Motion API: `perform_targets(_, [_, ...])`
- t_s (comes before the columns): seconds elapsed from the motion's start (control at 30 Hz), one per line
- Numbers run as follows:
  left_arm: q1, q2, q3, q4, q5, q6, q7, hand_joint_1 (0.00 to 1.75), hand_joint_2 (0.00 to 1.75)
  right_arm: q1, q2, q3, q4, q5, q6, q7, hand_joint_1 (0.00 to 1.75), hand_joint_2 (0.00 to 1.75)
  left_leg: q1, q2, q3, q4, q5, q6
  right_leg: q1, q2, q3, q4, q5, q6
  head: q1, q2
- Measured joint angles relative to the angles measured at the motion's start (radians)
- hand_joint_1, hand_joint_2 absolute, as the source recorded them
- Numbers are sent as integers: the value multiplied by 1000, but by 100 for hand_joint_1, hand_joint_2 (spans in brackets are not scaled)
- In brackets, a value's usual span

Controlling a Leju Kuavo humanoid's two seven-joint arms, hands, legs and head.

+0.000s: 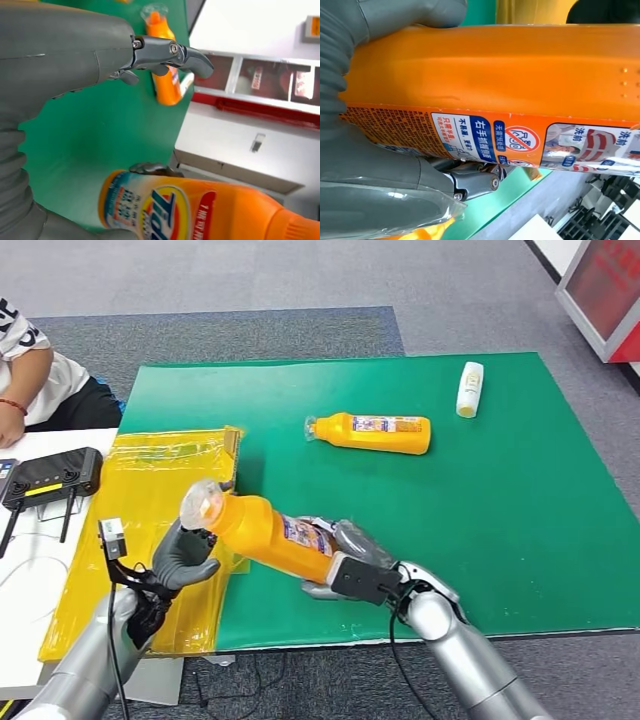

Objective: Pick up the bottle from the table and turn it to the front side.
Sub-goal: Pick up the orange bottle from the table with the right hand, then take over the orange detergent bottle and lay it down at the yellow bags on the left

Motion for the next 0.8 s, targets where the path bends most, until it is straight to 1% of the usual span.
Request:
perform_targets(0.2, [-39, 0, -53, 3, -1, -50, -29, 0, 175, -29, 17, 29, 24, 6, -6, 2, 174, 175, 0, 0, 0, 0, 0, 0, 0, 0, 0, 0, 0, 0, 0, 0])
perform_targets(0.47, [-70, 5, -114, 3, 11, -97, -58, 0, 175, -60, 32, 50, 63, 7, -14, 9, 175, 175, 0, 0, 0, 0, 0, 0, 0, 0, 0, 0, 0, 0, 0, 0])
perform_targets(0.6, [-79, 11, -137, 1, 15, -106, -62, 0, 175, -76, 42, 60, 77, 35, -49, 26, 175, 175, 0, 0, 0, 0, 0, 0, 0, 0, 0, 0, 0, 0, 0, 0])
perform_targets(0.8, [-81, 17, -156, -4, 20, -95, -62, 0, 175, -83, 54, 67, 90, 100, -105, 42, 175, 175, 0, 0, 0, 0, 0, 0, 0, 0, 0, 0, 0, 0, 0, 0])
